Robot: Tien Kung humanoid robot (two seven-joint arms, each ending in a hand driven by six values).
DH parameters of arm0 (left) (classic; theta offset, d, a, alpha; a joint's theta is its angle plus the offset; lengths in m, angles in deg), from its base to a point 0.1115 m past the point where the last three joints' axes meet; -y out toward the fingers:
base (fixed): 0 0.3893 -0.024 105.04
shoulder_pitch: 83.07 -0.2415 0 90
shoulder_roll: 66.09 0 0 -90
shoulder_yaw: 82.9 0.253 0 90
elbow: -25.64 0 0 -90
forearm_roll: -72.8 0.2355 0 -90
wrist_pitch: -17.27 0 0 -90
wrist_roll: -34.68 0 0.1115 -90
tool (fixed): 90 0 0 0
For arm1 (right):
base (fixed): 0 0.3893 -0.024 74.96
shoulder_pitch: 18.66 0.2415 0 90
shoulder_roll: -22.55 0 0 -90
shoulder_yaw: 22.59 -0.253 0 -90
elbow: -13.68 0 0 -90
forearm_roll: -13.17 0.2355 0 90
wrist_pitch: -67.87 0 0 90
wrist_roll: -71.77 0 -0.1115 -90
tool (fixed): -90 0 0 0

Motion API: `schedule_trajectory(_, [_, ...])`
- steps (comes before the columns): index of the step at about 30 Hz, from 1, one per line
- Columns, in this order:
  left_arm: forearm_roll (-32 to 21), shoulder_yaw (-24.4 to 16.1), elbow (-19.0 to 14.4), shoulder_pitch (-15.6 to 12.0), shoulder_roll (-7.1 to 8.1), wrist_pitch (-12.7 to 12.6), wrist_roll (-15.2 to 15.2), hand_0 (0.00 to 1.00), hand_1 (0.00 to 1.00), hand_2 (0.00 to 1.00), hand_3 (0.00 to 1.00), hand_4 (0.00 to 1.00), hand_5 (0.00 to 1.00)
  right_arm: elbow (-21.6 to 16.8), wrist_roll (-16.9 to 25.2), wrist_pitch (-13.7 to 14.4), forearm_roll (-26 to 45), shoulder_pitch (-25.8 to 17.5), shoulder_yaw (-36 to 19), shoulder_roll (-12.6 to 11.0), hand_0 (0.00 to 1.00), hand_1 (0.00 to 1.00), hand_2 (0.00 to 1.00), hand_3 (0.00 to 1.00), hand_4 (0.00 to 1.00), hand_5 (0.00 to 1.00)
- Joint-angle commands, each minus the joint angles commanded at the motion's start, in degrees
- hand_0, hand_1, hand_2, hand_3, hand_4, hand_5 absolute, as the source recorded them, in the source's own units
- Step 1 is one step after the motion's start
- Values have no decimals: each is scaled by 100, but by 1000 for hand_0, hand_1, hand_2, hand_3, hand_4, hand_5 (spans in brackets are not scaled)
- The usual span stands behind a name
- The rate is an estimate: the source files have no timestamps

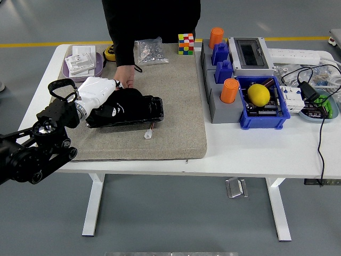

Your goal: Pick the rag up,wipe the panel,place it on the desk

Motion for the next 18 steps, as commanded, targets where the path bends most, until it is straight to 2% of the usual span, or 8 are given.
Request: schedule_trajectory(18, [96, -50, 86, -85, 228, -55, -27, 217, 136, 452, 358, 247, 2, 5, 1, -18, 21, -20, -22, 2, 717, 630, 687, 598, 998, 427])
